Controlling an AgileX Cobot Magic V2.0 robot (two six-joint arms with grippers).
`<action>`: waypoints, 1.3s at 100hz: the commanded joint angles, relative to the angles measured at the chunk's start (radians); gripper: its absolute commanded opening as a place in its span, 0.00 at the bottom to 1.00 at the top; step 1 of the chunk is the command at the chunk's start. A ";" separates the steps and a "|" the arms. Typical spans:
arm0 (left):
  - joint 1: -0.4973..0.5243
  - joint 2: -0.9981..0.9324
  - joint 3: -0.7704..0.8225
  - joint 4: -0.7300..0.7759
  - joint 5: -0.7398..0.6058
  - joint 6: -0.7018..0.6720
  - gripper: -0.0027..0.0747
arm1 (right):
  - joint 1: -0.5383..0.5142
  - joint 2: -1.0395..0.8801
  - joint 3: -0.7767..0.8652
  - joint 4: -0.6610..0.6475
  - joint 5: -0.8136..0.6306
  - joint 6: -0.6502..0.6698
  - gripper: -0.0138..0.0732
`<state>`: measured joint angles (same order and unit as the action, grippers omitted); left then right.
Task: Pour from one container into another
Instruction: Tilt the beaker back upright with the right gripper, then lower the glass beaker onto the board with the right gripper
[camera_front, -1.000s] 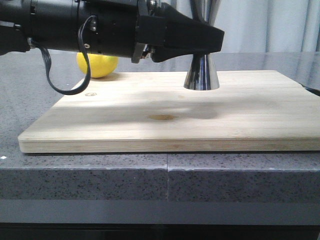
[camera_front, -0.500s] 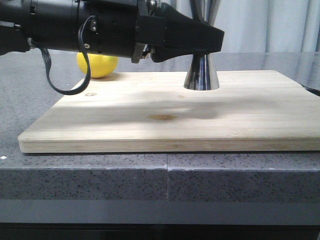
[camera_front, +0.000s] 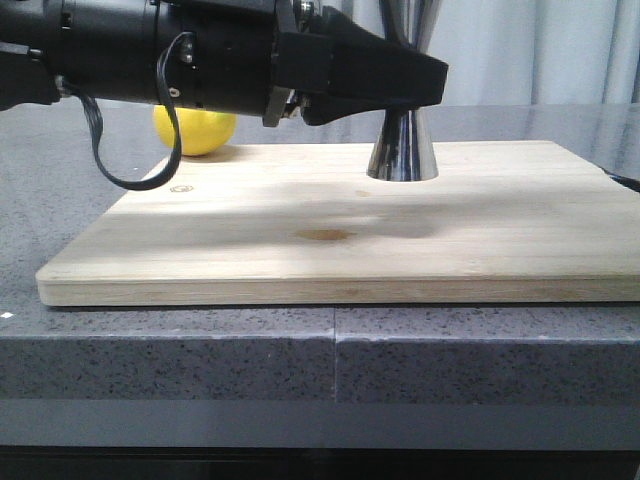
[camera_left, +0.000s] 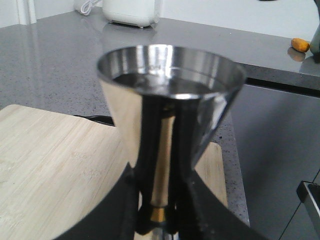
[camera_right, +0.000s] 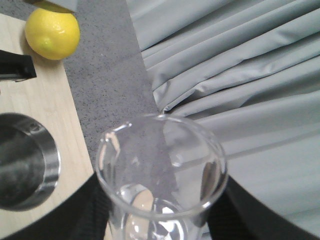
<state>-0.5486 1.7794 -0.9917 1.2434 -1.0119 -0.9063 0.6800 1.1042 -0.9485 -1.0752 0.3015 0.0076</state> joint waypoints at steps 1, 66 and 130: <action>-0.001 -0.054 -0.031 -0.058 -0.064 -0.006 0.01 | 0.001 -0.020 -0.037 0.012 -0.017 0.010 0.41; -0.001 -0.054 -0.031 -0.056 -0.064 -0.006 0.01 | -0.343 0.030 -0.037 0.044 -0.263 0.384 0.41; -0.001 -0.054 -0.031 -0.052 -0.064 -0.006 0.01 | -0.574 0.329 0.037 0.067 -0.697 0.552 0.41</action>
<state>-0.5486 1.7794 -0.9917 1.2434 -1.0119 -0.9063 0.1171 1.4486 -0.8979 -1.0176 -0.2999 0.5541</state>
